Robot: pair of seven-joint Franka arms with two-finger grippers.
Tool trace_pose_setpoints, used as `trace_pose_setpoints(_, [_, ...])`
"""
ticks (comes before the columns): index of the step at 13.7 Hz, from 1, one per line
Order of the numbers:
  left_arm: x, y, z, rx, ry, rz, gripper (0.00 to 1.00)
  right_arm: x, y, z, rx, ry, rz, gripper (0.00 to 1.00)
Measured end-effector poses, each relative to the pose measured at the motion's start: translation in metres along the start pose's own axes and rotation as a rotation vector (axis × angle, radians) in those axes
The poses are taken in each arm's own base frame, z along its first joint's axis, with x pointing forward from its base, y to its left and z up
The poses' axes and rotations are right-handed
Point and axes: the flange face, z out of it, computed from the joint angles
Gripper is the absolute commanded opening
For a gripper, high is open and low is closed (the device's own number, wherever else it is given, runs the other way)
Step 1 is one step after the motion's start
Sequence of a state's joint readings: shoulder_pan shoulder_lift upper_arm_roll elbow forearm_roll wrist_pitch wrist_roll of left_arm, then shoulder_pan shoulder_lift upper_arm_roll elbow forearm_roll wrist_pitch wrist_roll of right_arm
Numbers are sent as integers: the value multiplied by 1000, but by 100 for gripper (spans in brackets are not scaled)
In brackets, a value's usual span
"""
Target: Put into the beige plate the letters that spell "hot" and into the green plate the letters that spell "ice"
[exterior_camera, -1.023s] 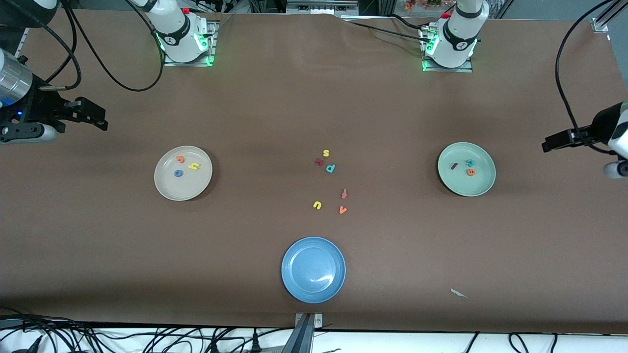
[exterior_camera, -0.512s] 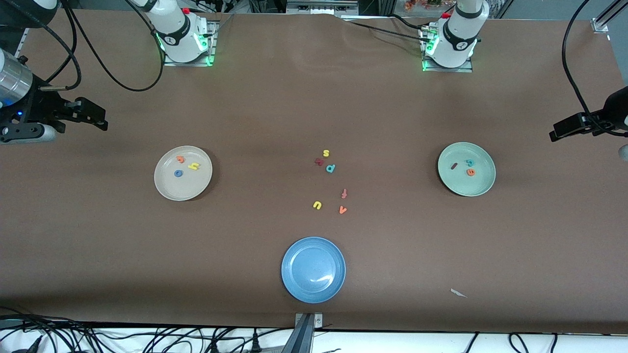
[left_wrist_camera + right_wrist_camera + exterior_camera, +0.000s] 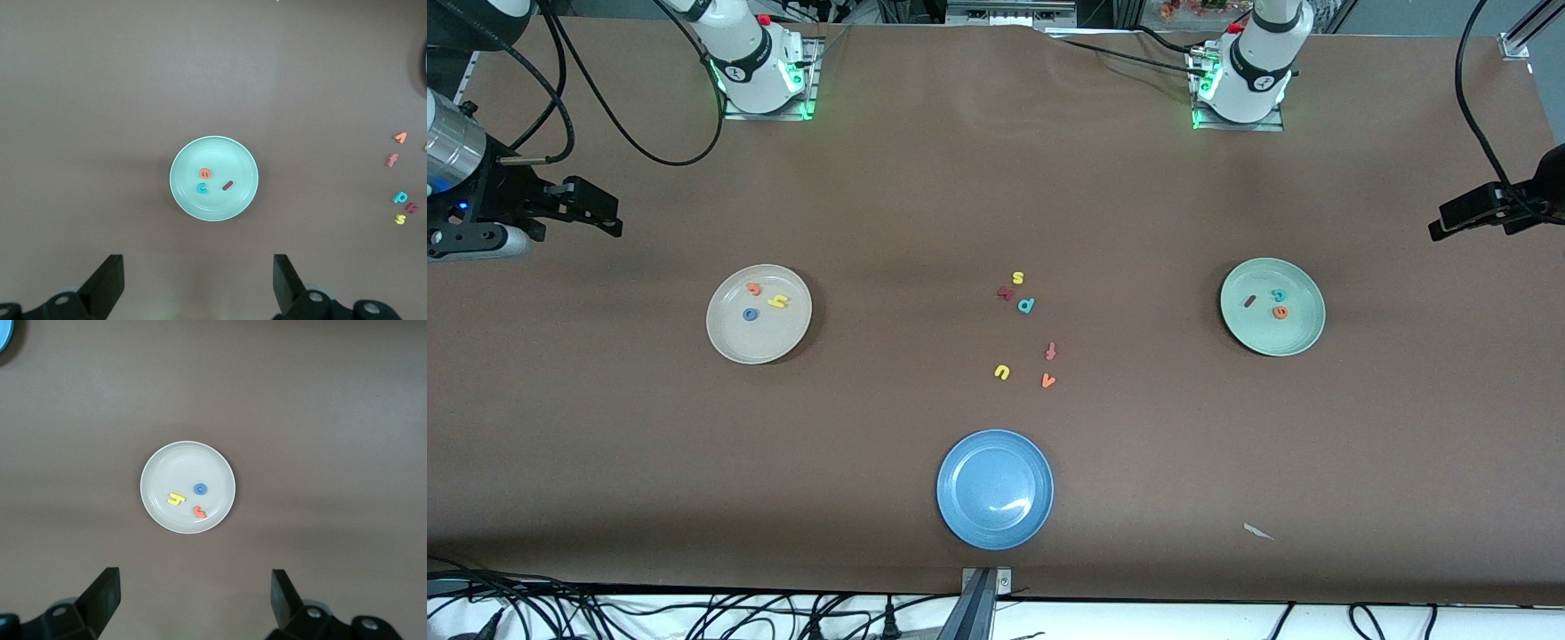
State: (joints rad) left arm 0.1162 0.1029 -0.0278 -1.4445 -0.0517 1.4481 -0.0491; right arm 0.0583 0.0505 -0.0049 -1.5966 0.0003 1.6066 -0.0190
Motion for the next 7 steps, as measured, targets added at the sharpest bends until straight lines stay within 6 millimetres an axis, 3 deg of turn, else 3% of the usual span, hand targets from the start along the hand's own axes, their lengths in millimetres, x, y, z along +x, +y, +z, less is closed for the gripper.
trace_pose_setpoints(7, [-1, -3, -3, 0, 5, -4, 99, 0, 0, 0, 0, 0, 0, 100])
